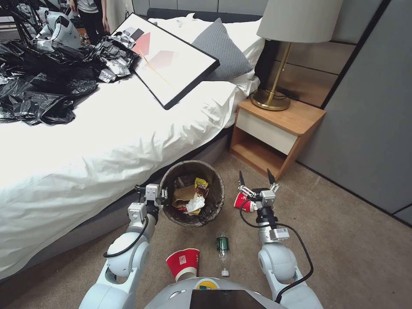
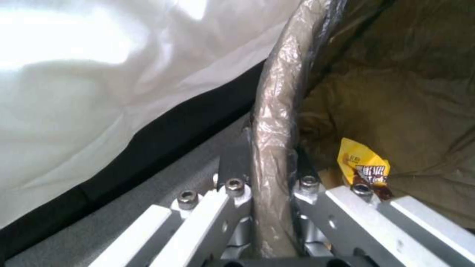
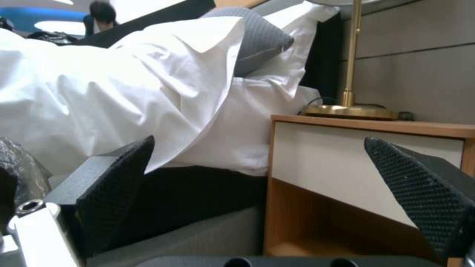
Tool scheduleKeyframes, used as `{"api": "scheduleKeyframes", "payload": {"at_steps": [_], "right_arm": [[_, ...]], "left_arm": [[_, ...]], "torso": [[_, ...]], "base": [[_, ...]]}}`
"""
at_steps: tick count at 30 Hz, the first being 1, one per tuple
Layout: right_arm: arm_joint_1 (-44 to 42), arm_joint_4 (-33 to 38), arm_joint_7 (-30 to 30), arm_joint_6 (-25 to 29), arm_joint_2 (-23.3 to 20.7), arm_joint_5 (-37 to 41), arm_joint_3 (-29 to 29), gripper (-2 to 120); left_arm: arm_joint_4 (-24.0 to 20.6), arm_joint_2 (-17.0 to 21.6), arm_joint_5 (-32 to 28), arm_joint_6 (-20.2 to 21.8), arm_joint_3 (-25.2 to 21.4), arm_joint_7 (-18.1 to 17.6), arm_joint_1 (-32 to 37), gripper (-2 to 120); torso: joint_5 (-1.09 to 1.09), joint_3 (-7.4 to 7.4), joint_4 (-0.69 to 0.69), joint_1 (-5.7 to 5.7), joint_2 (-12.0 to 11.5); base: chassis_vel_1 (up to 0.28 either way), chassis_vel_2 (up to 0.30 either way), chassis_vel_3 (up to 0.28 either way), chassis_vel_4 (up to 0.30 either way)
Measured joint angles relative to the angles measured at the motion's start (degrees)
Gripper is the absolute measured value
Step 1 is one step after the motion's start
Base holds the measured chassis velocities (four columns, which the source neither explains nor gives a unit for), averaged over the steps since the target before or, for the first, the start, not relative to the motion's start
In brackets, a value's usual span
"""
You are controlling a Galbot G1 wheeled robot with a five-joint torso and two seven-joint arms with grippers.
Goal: Pick up the trash bin, then pick up the garbage from the floor and place it into the trash bin.
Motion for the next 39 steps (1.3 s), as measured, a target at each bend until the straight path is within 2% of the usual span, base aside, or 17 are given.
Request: {"api": "scheduleKeyframes", "payload": {"at_steps": [7,8,9,10,12,13,14,15,18,22,25,27,29,35,37,39], "right_arm": [[1.9,0.2,1.7,-3.9,-0.5,1.0,-0.5,100],[2.2,0.4,2.1,-5.0,-0.7,1.2,-0.6,100],[3.1,1.0,3.3,-8.6,-1.1,1.8,-0.8,100],[3.1,1.0,3.3,-8.6,-1.1,1.8,-0.8,100],[4.4,2.5,4.9,-17.6,-1.9,3.6,-0.8,100],[5.9,2.7,6.6,-26.0,-2.5,6.1,-1.0,100],[5.9,2.7,6.6,-26.0,-2.5,6.1,-1.0,100],[7.8,1.9,8.1,-31.2,-3.0,8.3,-1.4,100],[14.5,-3.1,10.6,-40.0,-3.5,12.4,-2.2,100],[18.2,-7.1,11.1,-42.9,-3.5,13.2,-2.7,100],[22.1,-14.2,11.2,-44.6,-3.1,13.2,-3.2,100],[22.4,-15.0,11.2,-44.8,-3.1,13.2,-3.2,100],[25.0,-21.6,10.9,-45.2,-2.9,13.2,-3.5,100],[28.3,-29.3,10.1,-45.2,-2.5,13.5,-3.6,100],[30.9,-35.0,9.6,-44.8,-2.1,13.5,-3.6,100],[31.9,-37.7,9.4,-44.6,-2.0,13.5,-3.7,100]], "left_arm": [[-0.3,-0.1,0.0,0.1,-0.1,0.0,0.2,3],[-0.3,-0.1,0.0,0.1,-0.1,0.0,0.2,3],[-0.4,0.0,0.0,0.1,-0.1,0.0,0.3,3],[-0.4,0.0,0.0,0.1,-0.1,0.0,0.3,3],[-0.5,0.0,0.0,0.1,-0.3,0.0,0.4,3],[-0.6,-0.2,0.0,0.1,-0.4,0.0,0.5,3],[-0.6,-0.2,0.0,0.1,-0.4,0.0,0.5,3],[-0.6,-0.3,0.0,0.1,-0.4,0.0,0.6,3],[-0.7,-0.4,0.2,0.1,-0.5,0.0,1.1,3],[-0.7,-0.3,0.3,0.2,-0.6,0.0,1.1,3],[-0.5,-0.4,0.3,0.2,-0.8,-0.1,1.2,3],[-0.5,-0.4,0.3,0.2,-0.8,-0.1,1.2,3],[-0.2,-0.4,0.4,0.2,-0.8,-0.1,1.2,3],[0.0,-0.4,0.5,0.3,-0.6,-0.1,1.2,3],[0.0,-0.3,0.5,0.3,-0.4,-0.1,1.4,3],[0.0,-0.3,0.5,0.3,-0.4,-0.1,1.4,3]], "torso": [[0.00,0.00,0.00,0.00,0.0],[0.00,0.00,0.00,0.00,0.0],[0.01,0.00,0.00,0.00,0.0],[0.01,0.00,0.00,0.00,0.0],[0.00,0.00,0.00,0.00,0.0],[-0.01,0.00,0.00,0.00,0.0],[-0.01,0.00,0.00,0.00,0.0],[0.00,0.00,-0.03,0.00,0.0],[0.00,0.00,0.01,0.00,0.0],[0.00,0.00,0.02,0.00,0.0],[0.00,0.01,0.00,0.00,0.0],[0.00,0.01,0.00,0.00,0.0],[0.00,0.01,0.00,0.00,0.0],[0.00,0.00,0.00,0.00,0.0],[0.00,0.00,0.00,0.00,0.0],[0.00,0.01,0.01,0.00,0.0]], "base": [[0.000,0.000,0.000,0.000],[0.000,0.000,0.000,0.000],[0.000,0.000,0.000,0.000],[0.000,0.000,0.000,0.000],[0.000,0.000,0.000,0.000],[0.000,0.000,0.000,0.000],[0.000,0.000,0.000,0.000],[0.000,0.000,0.000,0.000],[0.000,0.000,0.000,0.000],[0.000,0.000,0.000,0.000],[0.000,0.000,0.000,0.000],[0.000,0.000,0.000,0.000],[0.000,0.000,0.000,0.000],[0.000,0.000,0.000,0.000],[0.000,0.000,0.000,0.000],[0.000,0.000,0.000,0.000]]}}
